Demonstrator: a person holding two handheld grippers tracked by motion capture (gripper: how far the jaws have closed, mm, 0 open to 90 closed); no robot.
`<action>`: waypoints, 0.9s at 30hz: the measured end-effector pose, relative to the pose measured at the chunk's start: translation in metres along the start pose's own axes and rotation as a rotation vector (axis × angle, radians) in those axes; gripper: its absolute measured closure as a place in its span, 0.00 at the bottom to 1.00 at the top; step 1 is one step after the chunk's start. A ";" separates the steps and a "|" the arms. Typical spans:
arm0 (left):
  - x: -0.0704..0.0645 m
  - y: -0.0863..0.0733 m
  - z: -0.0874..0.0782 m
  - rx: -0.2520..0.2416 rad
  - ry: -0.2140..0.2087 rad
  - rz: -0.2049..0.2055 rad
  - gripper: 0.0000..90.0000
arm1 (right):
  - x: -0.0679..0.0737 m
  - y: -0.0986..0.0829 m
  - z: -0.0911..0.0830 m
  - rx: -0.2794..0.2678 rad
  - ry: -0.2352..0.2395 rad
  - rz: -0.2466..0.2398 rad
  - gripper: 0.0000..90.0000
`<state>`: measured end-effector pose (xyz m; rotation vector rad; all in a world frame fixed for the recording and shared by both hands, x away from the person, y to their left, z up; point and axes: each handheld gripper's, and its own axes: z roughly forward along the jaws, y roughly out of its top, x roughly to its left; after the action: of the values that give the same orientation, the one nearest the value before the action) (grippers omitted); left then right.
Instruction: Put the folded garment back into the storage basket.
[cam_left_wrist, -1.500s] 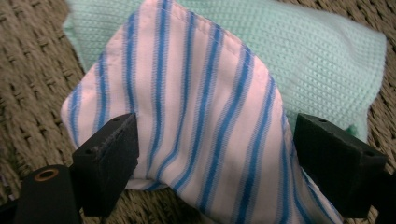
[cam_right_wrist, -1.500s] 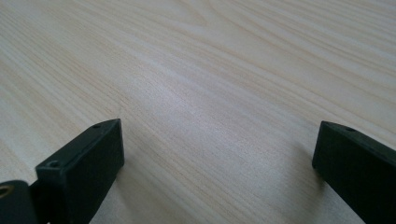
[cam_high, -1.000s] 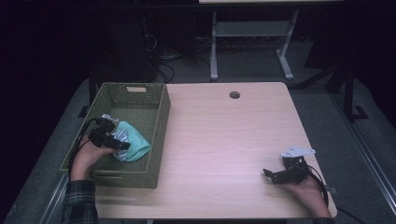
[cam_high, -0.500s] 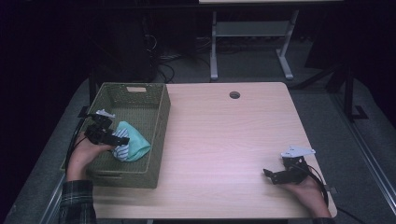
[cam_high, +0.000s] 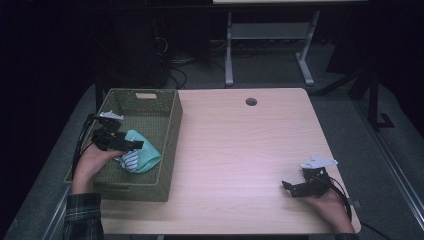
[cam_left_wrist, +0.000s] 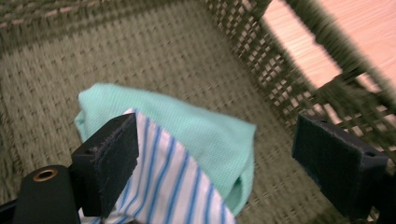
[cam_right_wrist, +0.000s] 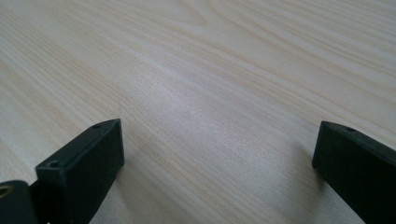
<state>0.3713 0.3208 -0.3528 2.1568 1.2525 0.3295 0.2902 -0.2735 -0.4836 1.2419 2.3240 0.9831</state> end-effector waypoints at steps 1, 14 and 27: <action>-0.003 0.002 -0.001 -0.007 -0.007 0.001 0.16 | 0.000 0.000 0.000 0.000 0.000 0.000 0.02; -0.035 0.018 -0.002 -0.060 -0.090 0.058 0.16 | 0.000 0.000 0.000 0.000 0.000 0.000 0.02; -0.078 0.033 0.008 -0.086 -0.159 0.121 0.16 | 0.000 0.000 0.000 0.000 0.000 -0.001 0.02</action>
<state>0.3581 0.2396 -0.3314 2.1447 1.0046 0.2517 0.2903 -0.2735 -0.4836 1.2409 2.3241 0.9829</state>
